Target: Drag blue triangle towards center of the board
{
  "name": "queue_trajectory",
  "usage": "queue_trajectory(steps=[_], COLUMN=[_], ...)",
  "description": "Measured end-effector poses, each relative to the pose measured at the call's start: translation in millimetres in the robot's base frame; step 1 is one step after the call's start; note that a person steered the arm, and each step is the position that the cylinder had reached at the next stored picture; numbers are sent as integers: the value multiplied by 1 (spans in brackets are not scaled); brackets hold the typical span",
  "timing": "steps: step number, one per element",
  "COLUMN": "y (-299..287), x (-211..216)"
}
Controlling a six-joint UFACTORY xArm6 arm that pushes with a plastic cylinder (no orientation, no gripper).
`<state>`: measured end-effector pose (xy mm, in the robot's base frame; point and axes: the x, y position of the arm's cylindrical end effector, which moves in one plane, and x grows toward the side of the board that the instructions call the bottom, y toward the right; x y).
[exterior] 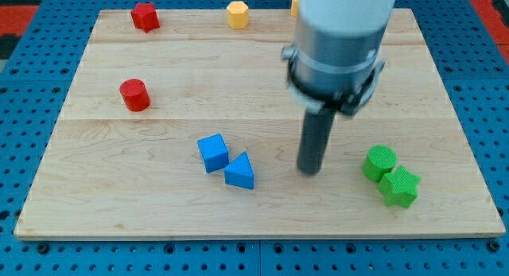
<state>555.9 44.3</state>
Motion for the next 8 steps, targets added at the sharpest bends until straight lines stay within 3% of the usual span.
queue_trajectory(steps=[1,2,4,8], y=[-51,-94,-30,-12], x=[50,15,-43,-20])
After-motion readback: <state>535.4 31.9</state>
